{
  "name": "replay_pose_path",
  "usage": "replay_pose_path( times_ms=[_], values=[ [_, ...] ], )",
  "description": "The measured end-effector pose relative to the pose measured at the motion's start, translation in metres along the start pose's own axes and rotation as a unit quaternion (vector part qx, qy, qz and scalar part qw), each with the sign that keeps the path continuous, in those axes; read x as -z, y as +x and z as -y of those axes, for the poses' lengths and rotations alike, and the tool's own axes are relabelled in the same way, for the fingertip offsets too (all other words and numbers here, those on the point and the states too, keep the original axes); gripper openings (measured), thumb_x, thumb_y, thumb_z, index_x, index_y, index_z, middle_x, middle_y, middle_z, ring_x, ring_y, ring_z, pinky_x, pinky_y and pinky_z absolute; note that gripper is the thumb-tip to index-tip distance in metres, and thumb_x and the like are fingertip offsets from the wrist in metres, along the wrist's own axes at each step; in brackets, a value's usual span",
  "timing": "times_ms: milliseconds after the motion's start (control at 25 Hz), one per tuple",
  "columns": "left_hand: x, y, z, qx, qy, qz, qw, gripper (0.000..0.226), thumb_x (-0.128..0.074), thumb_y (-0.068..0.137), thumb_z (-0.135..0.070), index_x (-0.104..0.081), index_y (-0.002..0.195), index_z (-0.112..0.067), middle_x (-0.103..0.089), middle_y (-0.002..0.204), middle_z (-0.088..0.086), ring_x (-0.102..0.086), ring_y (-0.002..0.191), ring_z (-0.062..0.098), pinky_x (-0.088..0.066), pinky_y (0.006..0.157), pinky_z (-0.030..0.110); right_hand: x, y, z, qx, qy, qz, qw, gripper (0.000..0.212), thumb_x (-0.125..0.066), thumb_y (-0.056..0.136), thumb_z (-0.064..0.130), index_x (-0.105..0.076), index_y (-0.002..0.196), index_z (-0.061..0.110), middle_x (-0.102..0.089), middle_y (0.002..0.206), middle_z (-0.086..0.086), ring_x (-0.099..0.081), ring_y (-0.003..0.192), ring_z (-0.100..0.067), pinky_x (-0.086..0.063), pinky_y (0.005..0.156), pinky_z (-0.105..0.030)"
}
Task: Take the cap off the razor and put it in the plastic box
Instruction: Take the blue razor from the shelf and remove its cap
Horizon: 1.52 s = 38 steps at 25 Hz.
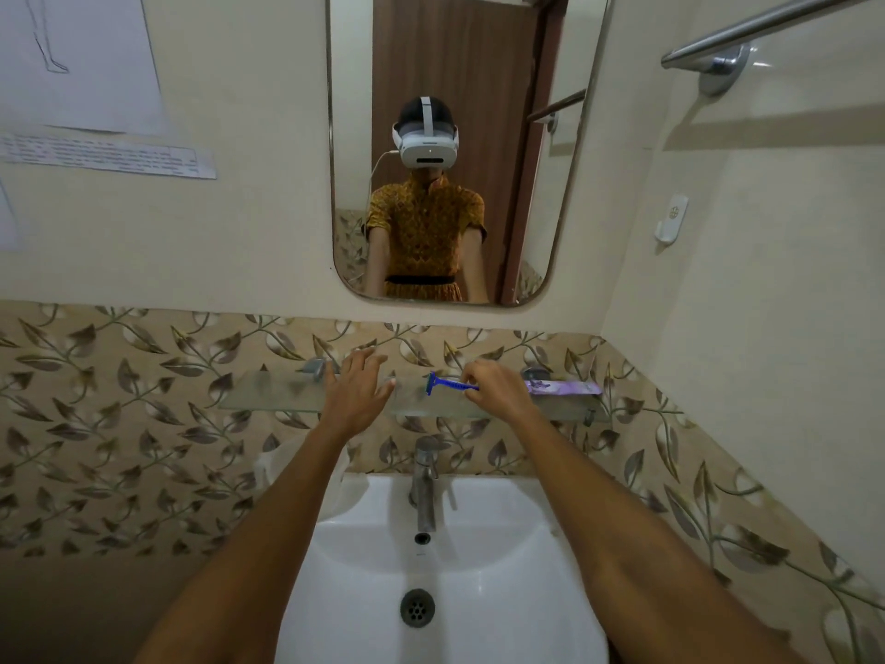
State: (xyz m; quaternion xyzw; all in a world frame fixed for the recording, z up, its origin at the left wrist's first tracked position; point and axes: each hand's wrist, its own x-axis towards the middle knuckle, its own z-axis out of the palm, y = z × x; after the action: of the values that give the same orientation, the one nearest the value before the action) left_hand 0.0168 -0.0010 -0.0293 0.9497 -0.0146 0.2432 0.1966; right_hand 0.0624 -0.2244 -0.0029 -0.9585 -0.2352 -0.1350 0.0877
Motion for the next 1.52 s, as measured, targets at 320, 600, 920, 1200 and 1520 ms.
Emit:
replay_pose_path(
  times_ms=[320,600,920,1200,1520],
  values=[
    [0.023,0.022,-0.038,-0.021,-0.15,0.001,0.988,0.044,-0.063,0.079,-0.046,-0.057,0.117,-0.026,-0.048,0.136,0.002,-0.04,0.126,0.021,-0.019,0.104,0.045,0.046,0.003,0.02,0.004,0.059,-0.121,0.991,0.009,-0.061,0.079,0.013,-0.057,0.087,0.011,-0.066,0.092,-0.01,-0.058,0.081,-0.03,-0.035,0.059,-0.031],
    [0.065,0.026,-0.061,-0.039,-0.341,0.003,0.939,0.04,-0.067,0.078,-0.041,-0.061,0.113,-0.023,-0.059,0.117,-0.004,-0.052,0.109,0.01,-0.04,0.081,0.019,0.073,-0.008,0.034,0.02,0.074,-0.239,0.968,0.012,-0.065,0.078,0.018,-0.053,0.081,0.017,-0.062,0.078,-0.004,-0.056,0.067,-0.021,-0.032,0.052,-0.026],
    [0.104,0.03,-0.061,-0.053,-0.402,0.13,0.905,0.036,-0.072,0.075,-0.03,-0.062,0.109,-0.034,-0.062,0.115,-0.001,-0.055,0.109,0.014,-0.047,0.082,0.028,0.084,-0.016,0.04,0.077,0.159,-0.258,0.95,0.01,-0.063,0.083,0.012,-0.053,0.082,0.013,-0.061,0.079,-0.006,-0.054,0.064,-0.017,-0.045,0.052,-0.029],
    [0.117,0.03,-0.067,-0.069,-0.462,0.129,0.875,0.059,-0.072,0.075,-0.011,-0.048,0.128,-0.019,-0.06,0.116,0.002,-0.059,0.1,0.017,-0.054,0.071,0.018,0.082,-0.014,0.049,0.095,0.293,-0.217,0.926,0.017,-0.066,0.085,0.018,-0.056,0.098,0.015,-0.061,0.094,-0.001,-0.055,0.076,-0.009,-0.048,0.064,-0.023],
    [0.122,0.03,-0.069,-0.076,-0.509,0.14,0.846,0.055,-0.071,0.076,-0.011,-0.05,0.126,-0.022,-0.061,0.116,-0.003,-0.065,0.094,0.007,-0.053,0.071,0.016,0.092,-0.013,0.066,0.094,0.384,-0.283,0.874,0.016,-0.069,0.082,0.029,-0.069,0.098,0.029,-0.063,0.085,0.016,-0.056,0.069,-0.002,-0.041,0.057,-0.009]
  ],
)
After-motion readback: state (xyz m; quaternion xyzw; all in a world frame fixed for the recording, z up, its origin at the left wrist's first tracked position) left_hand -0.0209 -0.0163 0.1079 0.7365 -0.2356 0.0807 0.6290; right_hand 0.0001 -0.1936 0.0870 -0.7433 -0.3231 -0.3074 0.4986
